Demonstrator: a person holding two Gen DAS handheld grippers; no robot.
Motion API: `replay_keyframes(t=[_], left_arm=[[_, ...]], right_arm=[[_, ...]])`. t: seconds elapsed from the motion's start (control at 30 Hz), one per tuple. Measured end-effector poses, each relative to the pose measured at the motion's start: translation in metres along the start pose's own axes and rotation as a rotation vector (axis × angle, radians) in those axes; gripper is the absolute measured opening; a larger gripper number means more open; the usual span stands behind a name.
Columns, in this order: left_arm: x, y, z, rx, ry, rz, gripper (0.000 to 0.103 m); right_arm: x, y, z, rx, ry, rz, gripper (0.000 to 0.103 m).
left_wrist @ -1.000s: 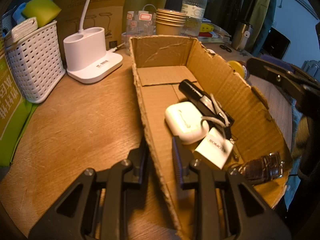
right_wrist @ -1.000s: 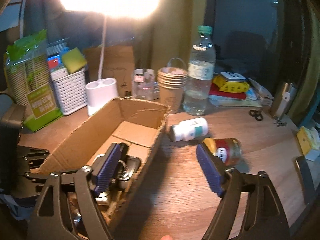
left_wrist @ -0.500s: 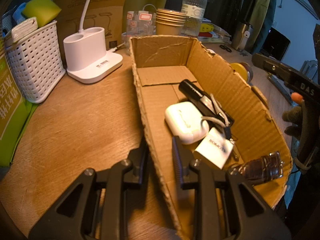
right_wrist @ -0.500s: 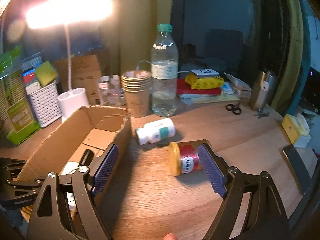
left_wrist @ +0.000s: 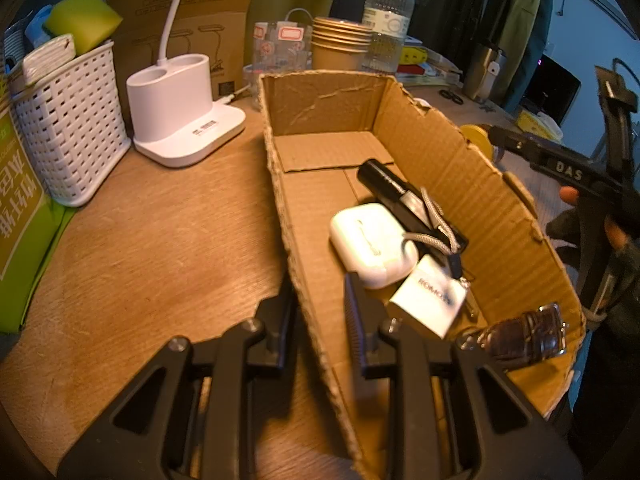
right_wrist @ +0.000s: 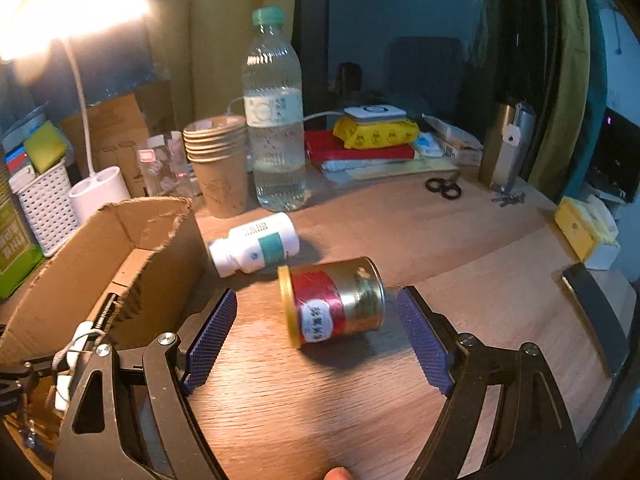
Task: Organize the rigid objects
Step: 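Move the right gripper out to the red-and-gold tin can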
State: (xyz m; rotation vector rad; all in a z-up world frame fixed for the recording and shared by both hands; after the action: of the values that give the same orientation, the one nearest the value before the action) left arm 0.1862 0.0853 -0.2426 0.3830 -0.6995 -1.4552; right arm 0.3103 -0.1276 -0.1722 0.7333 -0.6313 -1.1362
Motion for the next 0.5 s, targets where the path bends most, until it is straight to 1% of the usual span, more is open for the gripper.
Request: replay_keyframes(t=[0.27, 0.37, 0.5], left_arm=[[0.0, 0.0, 0.0, 0.0, 0.0, 0.0, 0.025], [0.0, 0.0, 0.0, 0.0, 0.0, 0.0, 0.025], [0.0, 0.0, 0.0, 0.0, 0.0, 0.0, 0.025]], right_arm=[[0.012, 0.001, -0.021, -0.037, 0.009, -0.018, 0.085], [0.012, 0.001, -0.03, -0.054, 0.034, -0.036, 0.085], [0.014, 0.002, -0.044, -0.074, 0.022, -0.034, 0.085]])
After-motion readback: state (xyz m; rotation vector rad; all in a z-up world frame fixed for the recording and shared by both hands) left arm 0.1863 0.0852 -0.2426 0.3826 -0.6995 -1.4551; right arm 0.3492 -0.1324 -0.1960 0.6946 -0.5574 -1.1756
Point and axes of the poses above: each gripper's, at about its wrist camera, not at the fingertips, and z roughly against the way its jaws point, x to its right, y to its top, the point moved 10 cm from there along -z, roughly the way its jaws point, and after that the axes turned 4 degrees about -y, right-handed, at the moved point
